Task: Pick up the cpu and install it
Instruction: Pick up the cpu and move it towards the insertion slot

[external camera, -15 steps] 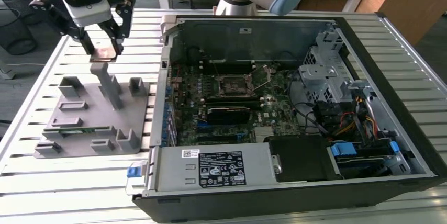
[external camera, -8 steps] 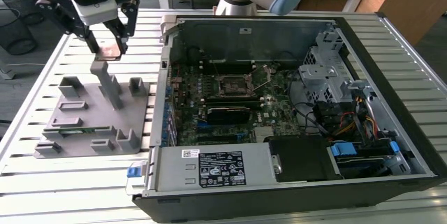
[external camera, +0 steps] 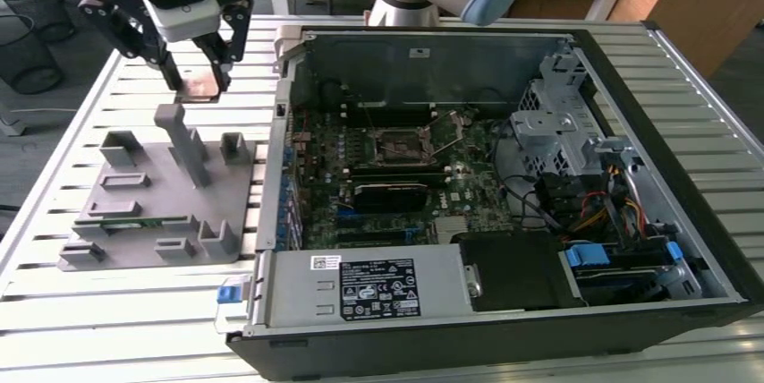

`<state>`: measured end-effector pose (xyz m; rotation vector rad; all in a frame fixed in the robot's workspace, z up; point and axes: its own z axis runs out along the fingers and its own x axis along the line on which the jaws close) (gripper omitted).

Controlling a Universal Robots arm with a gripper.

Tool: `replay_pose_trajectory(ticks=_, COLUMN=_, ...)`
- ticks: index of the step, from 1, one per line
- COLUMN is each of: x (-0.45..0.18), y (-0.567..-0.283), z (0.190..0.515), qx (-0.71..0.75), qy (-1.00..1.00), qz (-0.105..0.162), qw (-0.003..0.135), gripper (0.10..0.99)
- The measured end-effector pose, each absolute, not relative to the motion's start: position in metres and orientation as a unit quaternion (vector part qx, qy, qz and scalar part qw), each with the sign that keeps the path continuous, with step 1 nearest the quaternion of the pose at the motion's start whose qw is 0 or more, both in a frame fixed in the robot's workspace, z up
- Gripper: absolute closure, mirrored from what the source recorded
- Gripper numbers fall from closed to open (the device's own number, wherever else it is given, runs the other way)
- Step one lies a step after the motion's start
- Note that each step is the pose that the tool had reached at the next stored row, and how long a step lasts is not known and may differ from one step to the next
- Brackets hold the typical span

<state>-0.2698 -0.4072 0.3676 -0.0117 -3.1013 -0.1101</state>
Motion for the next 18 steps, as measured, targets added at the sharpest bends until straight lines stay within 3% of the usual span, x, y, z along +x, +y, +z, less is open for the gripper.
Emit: replay_pose_trajectory(ticks=18, x=-0.247, y=-0.406, z=0.368, qx=-0.004, qy=-0.999, qz=-0.035, qw=0.020, gripper=0.557)
